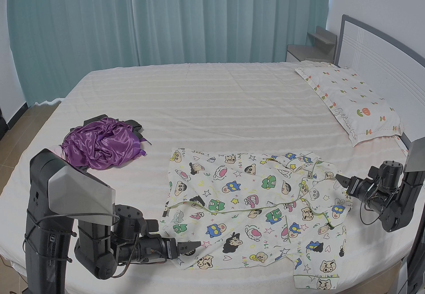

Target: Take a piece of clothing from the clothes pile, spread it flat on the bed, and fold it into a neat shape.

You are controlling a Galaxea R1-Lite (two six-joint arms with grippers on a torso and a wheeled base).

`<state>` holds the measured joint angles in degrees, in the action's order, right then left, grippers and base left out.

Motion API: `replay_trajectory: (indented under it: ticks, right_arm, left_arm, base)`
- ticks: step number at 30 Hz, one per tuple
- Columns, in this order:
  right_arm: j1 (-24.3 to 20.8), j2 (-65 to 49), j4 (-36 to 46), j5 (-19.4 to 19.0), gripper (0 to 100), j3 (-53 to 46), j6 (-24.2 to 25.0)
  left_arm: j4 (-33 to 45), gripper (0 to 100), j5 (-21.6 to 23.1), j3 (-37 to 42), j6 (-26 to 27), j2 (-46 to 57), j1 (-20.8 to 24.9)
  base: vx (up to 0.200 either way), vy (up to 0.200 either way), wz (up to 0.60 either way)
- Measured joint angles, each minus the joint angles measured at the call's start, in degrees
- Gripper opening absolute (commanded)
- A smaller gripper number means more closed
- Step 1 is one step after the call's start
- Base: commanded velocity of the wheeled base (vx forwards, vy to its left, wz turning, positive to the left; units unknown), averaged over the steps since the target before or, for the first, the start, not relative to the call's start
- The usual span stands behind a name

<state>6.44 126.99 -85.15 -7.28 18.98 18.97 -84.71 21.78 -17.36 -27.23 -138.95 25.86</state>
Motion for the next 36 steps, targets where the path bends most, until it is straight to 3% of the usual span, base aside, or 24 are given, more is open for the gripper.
replay_trajectory:
  ticks: [21, 26, 36]
  right_arm:
    - [0.1, 0.1, -0.1, 0.0, 100, 0.0, 0.0]
    - [0.1, 0.1, -0.1, 0.0, 100, 0.0, 0.0]
    - [0.1, 0.1, -0.1, 0.0, 100, -0.1, 0.0]
  left_arm:
    - [-0.2, 100, -1.5, 10.0, 1.4, 4.3, 10.0]
    - [-0.3, 100, -7.7, 9.3, 3.5, 5.0, 7.9]
    - [0.2, 100, -8.6, 7.6, 4.8, 6.1, 2.1]
  base:
    - [0.000, 0.000, 0.00]
    - [0.000, 0.000, 0.00]
    - [0.000, 0.000, 0.00]
